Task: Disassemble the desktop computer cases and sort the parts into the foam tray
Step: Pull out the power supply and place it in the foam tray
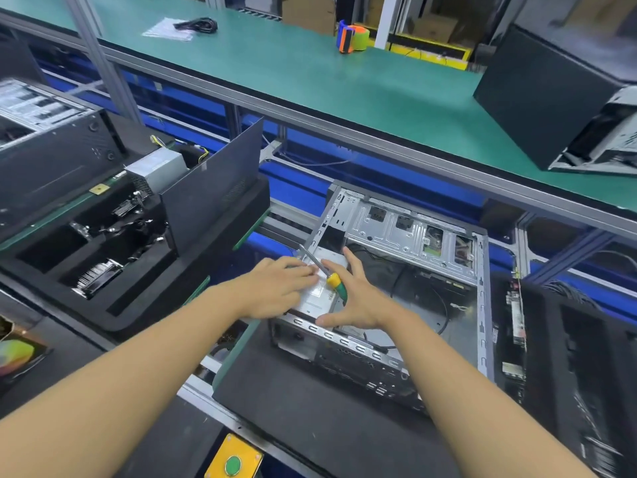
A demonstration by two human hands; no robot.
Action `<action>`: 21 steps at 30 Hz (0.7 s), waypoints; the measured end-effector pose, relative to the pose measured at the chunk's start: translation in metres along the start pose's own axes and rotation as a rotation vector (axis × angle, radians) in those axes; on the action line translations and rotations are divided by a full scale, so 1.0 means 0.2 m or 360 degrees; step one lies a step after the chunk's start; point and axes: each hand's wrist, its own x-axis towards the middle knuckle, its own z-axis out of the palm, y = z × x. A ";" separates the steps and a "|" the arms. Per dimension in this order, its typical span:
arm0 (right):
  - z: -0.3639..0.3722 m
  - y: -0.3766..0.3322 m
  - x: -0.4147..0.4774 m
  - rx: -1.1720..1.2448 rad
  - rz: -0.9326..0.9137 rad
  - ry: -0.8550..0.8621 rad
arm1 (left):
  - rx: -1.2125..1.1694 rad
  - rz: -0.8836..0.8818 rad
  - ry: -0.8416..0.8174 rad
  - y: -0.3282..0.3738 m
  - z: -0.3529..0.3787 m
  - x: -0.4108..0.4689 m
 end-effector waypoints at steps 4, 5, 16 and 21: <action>0.02 -0.01 0.02 -0.0134 0.0023 0.0073 | 0.0293 0.0076 -0.0103 -0.05 -0.09 0.06; 0.03 -0.02 0.02 -0.0147 0.0023 0.0090 | 0.0305 0.0074 -0.0145 -0.06 -0.09 0.07; 0.02 -0.02 0.04 -0.0159 0.0080 0.0000 | 0.0129 0.0119 -0.0009 -0.16 0.01 0.09; 0.01 -0.06 0.05 -0.0171 0.0089 0.0005 | -0.0023 0.0108 0.0033 -0.16 0.02 0.10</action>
